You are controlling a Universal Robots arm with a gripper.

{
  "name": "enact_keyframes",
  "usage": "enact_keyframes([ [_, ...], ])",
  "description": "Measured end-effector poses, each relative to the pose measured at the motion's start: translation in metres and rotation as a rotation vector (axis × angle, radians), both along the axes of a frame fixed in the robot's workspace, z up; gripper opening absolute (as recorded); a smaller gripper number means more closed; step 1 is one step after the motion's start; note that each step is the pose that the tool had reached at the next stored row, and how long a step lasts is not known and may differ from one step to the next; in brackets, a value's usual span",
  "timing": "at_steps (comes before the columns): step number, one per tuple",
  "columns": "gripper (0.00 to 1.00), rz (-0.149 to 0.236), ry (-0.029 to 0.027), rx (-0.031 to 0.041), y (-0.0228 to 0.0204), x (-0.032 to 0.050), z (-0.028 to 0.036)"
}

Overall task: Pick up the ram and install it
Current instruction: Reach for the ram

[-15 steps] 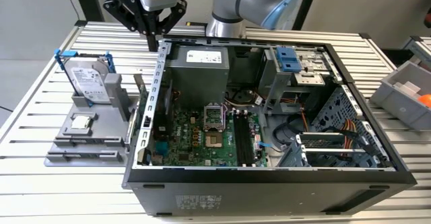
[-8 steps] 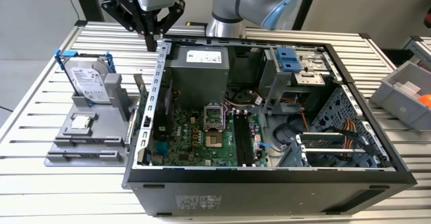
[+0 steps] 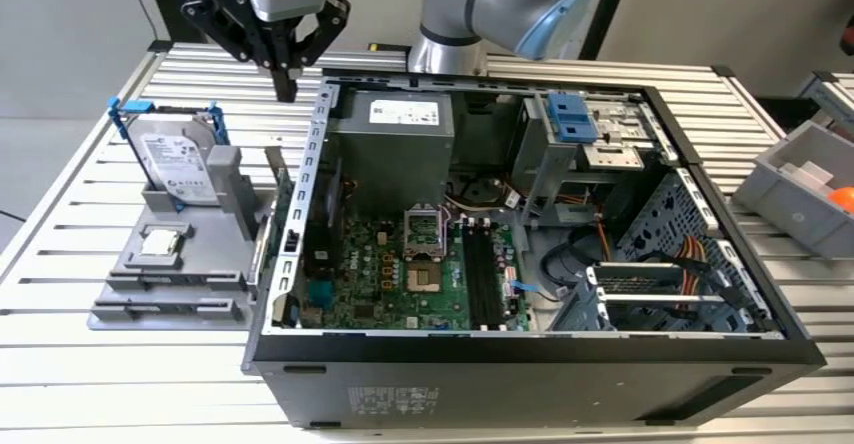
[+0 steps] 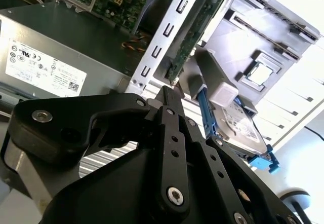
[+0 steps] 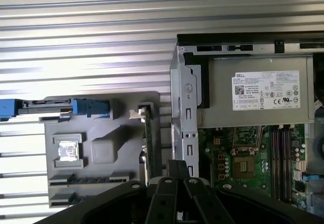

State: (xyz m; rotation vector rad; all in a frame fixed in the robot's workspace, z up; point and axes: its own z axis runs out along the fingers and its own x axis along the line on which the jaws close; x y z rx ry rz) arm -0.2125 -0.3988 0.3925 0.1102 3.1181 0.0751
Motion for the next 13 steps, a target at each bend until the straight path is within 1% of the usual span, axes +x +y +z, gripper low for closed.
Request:
enact_keyframes([
  [7,0.00,0.000,0.0001,-0.0001,0.0000,-0.0128,0.0000],
  [13,0.00,0.000,0.0006,-0.0001,0.0000,-0.0256,0.0001],
])
